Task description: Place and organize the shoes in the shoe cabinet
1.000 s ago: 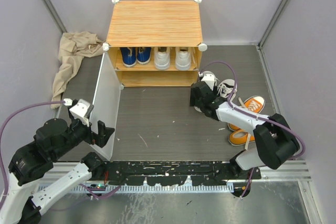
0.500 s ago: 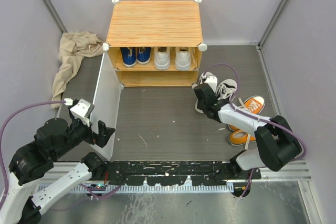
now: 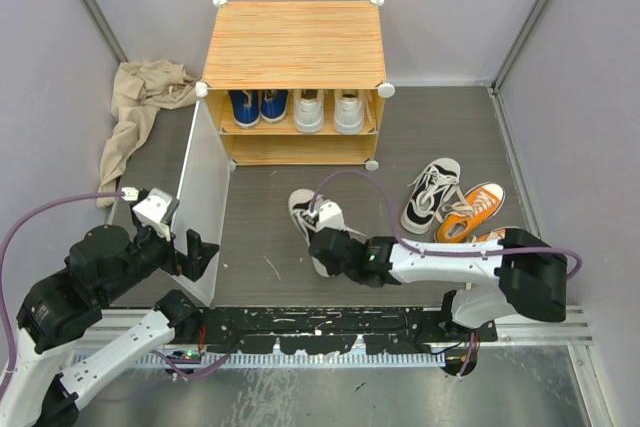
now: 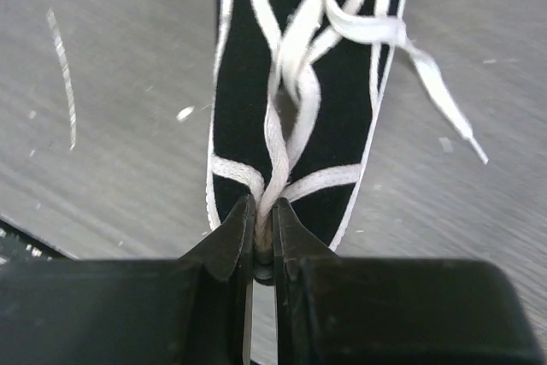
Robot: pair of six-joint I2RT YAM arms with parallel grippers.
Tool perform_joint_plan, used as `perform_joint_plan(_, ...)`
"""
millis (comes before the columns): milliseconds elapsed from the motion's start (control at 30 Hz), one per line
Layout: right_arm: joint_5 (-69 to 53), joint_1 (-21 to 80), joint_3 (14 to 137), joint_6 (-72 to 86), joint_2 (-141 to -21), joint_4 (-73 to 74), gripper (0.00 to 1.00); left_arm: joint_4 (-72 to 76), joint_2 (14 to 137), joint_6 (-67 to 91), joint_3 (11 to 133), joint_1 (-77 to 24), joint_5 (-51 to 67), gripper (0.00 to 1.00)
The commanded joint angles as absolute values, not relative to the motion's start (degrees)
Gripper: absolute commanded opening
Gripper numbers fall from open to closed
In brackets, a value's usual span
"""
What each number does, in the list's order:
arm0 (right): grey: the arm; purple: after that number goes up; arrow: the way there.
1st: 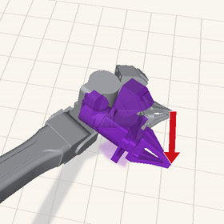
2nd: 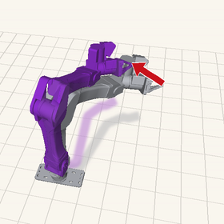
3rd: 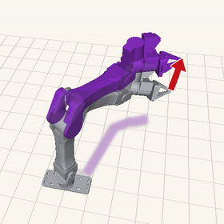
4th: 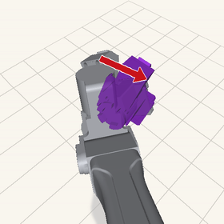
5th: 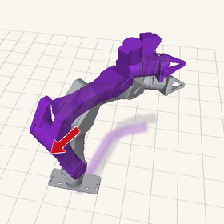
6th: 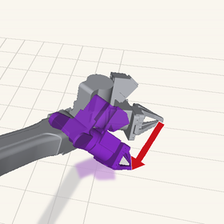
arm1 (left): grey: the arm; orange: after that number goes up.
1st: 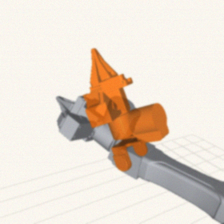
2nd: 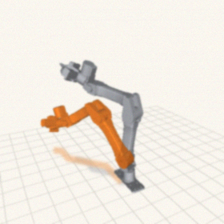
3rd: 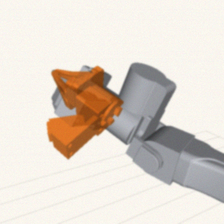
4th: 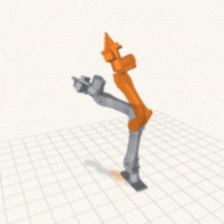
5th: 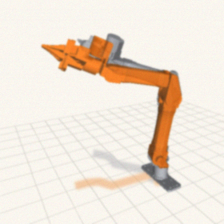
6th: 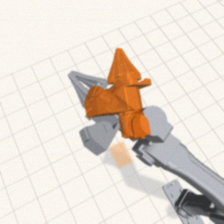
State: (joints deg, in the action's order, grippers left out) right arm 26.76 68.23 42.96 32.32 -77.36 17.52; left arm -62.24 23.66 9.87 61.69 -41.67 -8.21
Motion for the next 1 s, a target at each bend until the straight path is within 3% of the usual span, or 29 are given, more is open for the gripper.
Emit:
perform_joint_plan(0,25.52,73.45,44.64,32.59,-81.35,13.17,0.01,-60.57,23.38,10.35,62.54,-41.66,-8.99,0.98)
perform_joint_plan(67,26.60,74.89,44.73,33.45,-82.63,15.03,0.01,-60.81,23.10,10.14,62.32,-41.64,-9.41,0.98)
perform_joint_plan(100,27.42,74.96,44.74,34.55,-82.92,16.28,0.13,-60.77,22.93,10.19,62.26,-41.66,-9.79,0.98)
perform_joint_plan(133,28.66,75.01,44.66,35.84,-82.73,17.73,0.36,-60.72,22.82,10.23,62.19,-41.62,-9.96,0.98)
perform_joint_plan(167,29.66,75.02,44.65,36.90,-82.08,19.11,0.52,-60.53,22.70,10.10,62.10,-41.65,-10.08,0.98)
perform_joint_plan(200,30.36,74.98,44.60,37.13,-81.01,20.13,0.62,-60.43,22.61,10.06,61.96,-41.63,-10.28,0.98)
perform_joint_plan(333,31.88,75.02,46.06,36.10,-74.72,24.24,0.83,-60.28,23.12,9.36,62.00,-41.63,-11.43,0.98)
perform_joint_plan(533,40.76,73.07,54.73,39.32,-69.13,39.63,0.96,-59.75,25.12,8.82,63.58,-41.62,-11.71,0.98)
perform_joint_plan(600,41.47,65.53,57.25,40.43,-68.24,46.19,0.96,-59.16,25.79,8.69,64.16,-41.66,-11.56,0.98)
perform_joint_plan(733,35.66,45.70,55.95,33.60,-65.09,44.22,0.95,-57.90,28.11,8.16,65.23,-41.59,-10.45,0.98)
perform_joint_plan(967,26.47,28.08,53.77,26.95,-67.54,37.61,0.94,-55.24,33.05,7.93,64.70,-41.60,-7.71,0.98)
